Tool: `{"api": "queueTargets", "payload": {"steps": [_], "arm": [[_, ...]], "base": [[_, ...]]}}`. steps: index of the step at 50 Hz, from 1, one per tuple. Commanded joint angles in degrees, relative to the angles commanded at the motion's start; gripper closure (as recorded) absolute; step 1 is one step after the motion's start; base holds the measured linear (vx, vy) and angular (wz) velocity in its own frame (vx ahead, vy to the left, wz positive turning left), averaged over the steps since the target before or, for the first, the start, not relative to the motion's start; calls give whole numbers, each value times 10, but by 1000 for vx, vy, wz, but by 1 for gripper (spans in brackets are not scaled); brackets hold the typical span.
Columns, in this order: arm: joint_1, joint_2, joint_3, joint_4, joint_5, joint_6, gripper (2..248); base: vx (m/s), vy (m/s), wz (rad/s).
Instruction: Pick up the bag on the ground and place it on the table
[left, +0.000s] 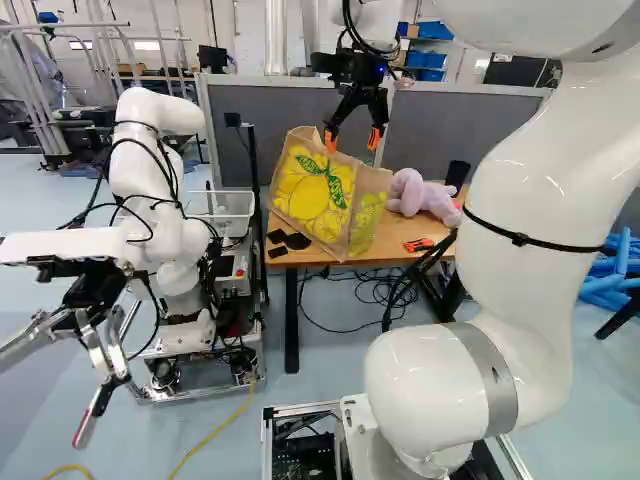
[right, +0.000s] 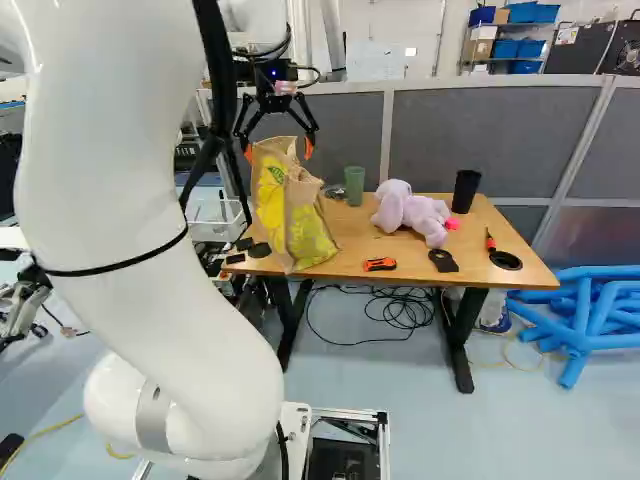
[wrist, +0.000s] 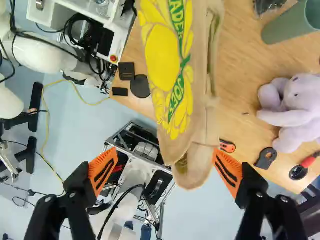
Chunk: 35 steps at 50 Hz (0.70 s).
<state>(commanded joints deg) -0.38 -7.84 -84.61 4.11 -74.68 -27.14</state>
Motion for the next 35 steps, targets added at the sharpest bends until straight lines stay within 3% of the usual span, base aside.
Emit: {"api": "queueTargets", "payload": {"steps": [35], "arm": [[0, 0, 0, 0, 0, 0, 3]], "base": [[-209, -4, 21]]}}
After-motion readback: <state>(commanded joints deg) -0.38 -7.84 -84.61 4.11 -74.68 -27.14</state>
